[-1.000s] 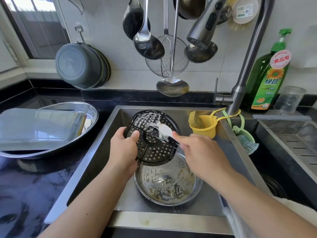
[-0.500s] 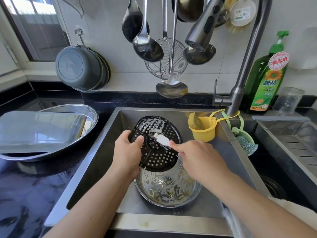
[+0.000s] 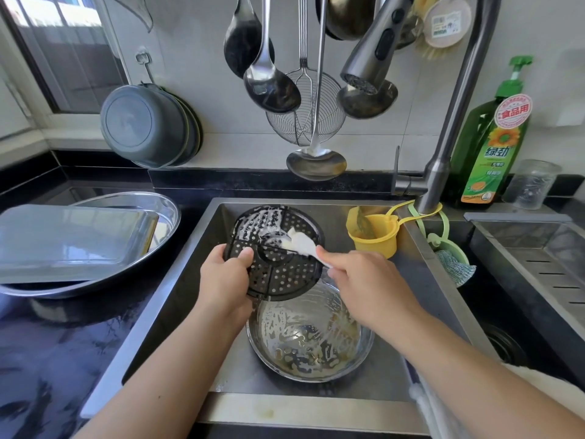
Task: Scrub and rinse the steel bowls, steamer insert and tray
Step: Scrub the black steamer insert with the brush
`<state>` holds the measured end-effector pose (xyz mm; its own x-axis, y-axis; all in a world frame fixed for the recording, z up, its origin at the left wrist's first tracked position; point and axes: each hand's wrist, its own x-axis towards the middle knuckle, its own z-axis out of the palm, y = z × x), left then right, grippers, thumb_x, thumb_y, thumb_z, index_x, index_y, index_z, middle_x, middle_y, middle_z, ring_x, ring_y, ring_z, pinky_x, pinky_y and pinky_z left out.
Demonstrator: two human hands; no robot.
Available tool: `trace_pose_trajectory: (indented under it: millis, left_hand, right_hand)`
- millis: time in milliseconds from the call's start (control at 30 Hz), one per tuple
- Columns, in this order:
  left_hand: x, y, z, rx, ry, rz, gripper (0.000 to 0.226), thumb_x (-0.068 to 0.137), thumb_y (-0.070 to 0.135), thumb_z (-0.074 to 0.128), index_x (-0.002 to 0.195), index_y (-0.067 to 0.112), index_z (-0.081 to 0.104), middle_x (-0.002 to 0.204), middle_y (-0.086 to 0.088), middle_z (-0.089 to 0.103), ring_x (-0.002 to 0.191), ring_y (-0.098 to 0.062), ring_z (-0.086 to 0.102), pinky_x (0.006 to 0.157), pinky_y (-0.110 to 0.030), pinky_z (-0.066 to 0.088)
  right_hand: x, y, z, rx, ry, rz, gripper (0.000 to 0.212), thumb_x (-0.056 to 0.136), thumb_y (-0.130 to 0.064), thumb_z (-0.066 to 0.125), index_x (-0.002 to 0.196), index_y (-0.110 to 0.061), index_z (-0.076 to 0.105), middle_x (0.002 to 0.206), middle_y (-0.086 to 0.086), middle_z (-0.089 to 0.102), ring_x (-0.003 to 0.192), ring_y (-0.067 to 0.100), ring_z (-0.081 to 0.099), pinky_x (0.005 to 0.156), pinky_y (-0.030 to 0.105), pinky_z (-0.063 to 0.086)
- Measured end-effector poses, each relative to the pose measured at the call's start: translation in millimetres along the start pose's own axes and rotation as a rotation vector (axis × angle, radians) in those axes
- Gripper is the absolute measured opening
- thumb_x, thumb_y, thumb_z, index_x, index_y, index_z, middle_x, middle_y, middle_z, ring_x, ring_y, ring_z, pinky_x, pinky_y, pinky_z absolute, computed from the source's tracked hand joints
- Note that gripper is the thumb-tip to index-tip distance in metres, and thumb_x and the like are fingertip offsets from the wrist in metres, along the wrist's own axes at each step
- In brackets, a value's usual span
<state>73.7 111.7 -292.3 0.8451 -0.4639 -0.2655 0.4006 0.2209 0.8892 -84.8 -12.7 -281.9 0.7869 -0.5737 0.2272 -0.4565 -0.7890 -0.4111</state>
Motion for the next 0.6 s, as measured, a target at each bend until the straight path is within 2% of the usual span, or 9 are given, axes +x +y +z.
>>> trace_pose_trajectory:
  millis: [67,167,233,333,400,467,600]
  left_hand:
    - [-1.0,2.5,1.2,-0.086,-0.048,-0.066,0.018,0.101,-0.007,0.052,0.109,0.006,0.061,0.100,-0.018,0.077,0.077,-0.024,0.078,0.060,-0.037,0.063]
    - [-2.4,1.9,2.7,-0.151,-0.159,-0.190,0.034,0.092,-0.016,0.049,0.119,0.003,0.060,0.112,-0.023,0.075,0.096,-0.035,0.077,0.074,-0.047,0.064]
    - [-4.3,-0.2,3.8,-0.096,-0.246,-0.239,0.049,0.086,-0.022,0.044,0.125,0.003,0.059,0.118,-0.024,0.073,0.107,-0.039,0.073,0.083,-0.052,0.062]
    - [-3.6,-2.9,3.0,-0.009,-0.342,-0.241,0.061,0.082,-0.027,0.037,0.131,0.004,0.058,0.120,-0.024,0.073,0.111,-0.043,0.071,0.090,-0.055,0.059]
    - [-6.7,-3.0,3.4,0.070,-0.386,-0.229,0.056,0.085,-0.026,0.041,0.128,0.003,0.061,0.119,-0.023,0.074,0.111,-0.042,0.071,0.093,-0.054,0.058]
    - [-11.1,-4.3,5.5,0.136,-0.391,-0.192,0.042,0.090,-0.020,0.049,0.123,0.001,0.065,0.115,-0.022,0.075,0.106,-0.038,0.073,0.090,-0.049,0.059]
    - [-15.3,-6.8,10.3,0.168,-0.295,-0.116,0.019,0.096,-0.001,0.063,0.114,0.001,0.070,0.107,-0.021,0.077,0.096,-0.034,0.076,0.082,-0.043,0.061]
  right_hand:
    - [2.9,4.5,2.2,0.054,0.073,0.013,0.047,0.104,-0.024,0.052,0.145,-0.045,0.046,0.075,-0.006,0.053,0.066,0.013,0.047,0.060,0.039,0.044]
    - [8.5,13.9,2.8,0.075,0.062,0.066,0.046,0.105,-0.023,0.051,0.145,-0.044,0.048,0.073,-0.007,0.056,0.064,0.011,0.046,0.062,0.037,0.045]
    - [9.2,17.4,0.6,0.091,0.044,0.089,0.045,0.105,-0.023,0.050,0.145,-0.044,0.049,0.066,-0.011,0.048,0.060,0.008,0.042,0.058,0.034,0.043]
    - [8.0,17.3,-3.3,0.100,0.076,0.077,0.044,0.105,-0.023,0.049,0.144,-0.043,0.050,0.060,-0.010,0.039,0.055,0.007,0.036,0.050,0.025,0.032]
    - [6.9,14.7,-4.5,0.072,0.084,0.064,0.045,0.105,-0.024,0.050,0.144,-0.045,0.048,0.062,-0.009,0.044,0.058,0.009,0.040,0.052,0.026,0.034]
    - [6.5,11.1,-4.9,0.034,0.079,0.050,0.046,0.104,-0.026,0.050,0.144,-0.048,0.046,0.068,-0.008,0.049,0.064,0.013,0.045,0.057,0.035,0.038]
    - [3.2,5.1,-4.3,0.018,0.038,0.008,0.047,0.105,-0.027,0.049,0.145,-0.050,0.042,0.078,-0.008,0.049,0.077,0.020,0.053,0.066,0.039,0.044]
